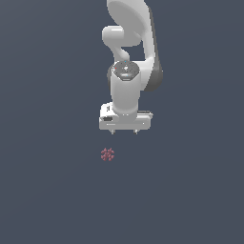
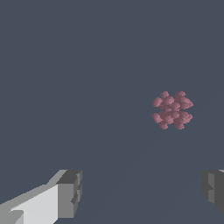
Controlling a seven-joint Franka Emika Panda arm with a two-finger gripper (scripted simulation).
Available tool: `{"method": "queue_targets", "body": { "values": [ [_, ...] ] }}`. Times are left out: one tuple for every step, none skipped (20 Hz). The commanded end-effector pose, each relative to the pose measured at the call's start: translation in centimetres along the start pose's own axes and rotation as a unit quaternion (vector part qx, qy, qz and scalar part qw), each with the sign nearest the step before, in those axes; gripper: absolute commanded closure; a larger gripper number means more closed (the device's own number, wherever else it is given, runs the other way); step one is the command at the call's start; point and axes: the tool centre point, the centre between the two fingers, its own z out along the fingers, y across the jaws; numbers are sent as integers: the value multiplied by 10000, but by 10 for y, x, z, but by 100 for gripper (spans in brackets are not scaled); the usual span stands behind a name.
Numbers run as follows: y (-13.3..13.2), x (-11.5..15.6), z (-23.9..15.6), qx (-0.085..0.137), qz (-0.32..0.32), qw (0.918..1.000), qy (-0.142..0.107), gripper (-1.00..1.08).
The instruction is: Pick up the object and move it to a goal position.
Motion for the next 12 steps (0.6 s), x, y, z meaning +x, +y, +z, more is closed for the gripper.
{"method": "queue_targets", "body": {
  "values": [
    [0,0,0,0,0,10000,0,-92],
    [-1,0,0,1,-5,10000,3,-92],
    [-2,1,-1,5,-19,10000,12,-92],
    [-5,1,-3,10,-42,10000,27,-92],
    [-10,2,-5,18,-74,10000,48,-92],
    [-15,4,-8,29,-115,9999,74,-92],
    [-21,5,-12,41,-163,9998,105,-92],
    [-27,6,-15,52,-205,9997,133,-92],
    [-31,7,-18,60,-238,9996,154,-92],
    [-35,7,-20,66,-261,9995,168,-92],
    [-36,8,-21,69,-275,9994,177,-92],
    [-37,8,-21,70,-279,9994,180,-92]
  ]
}}
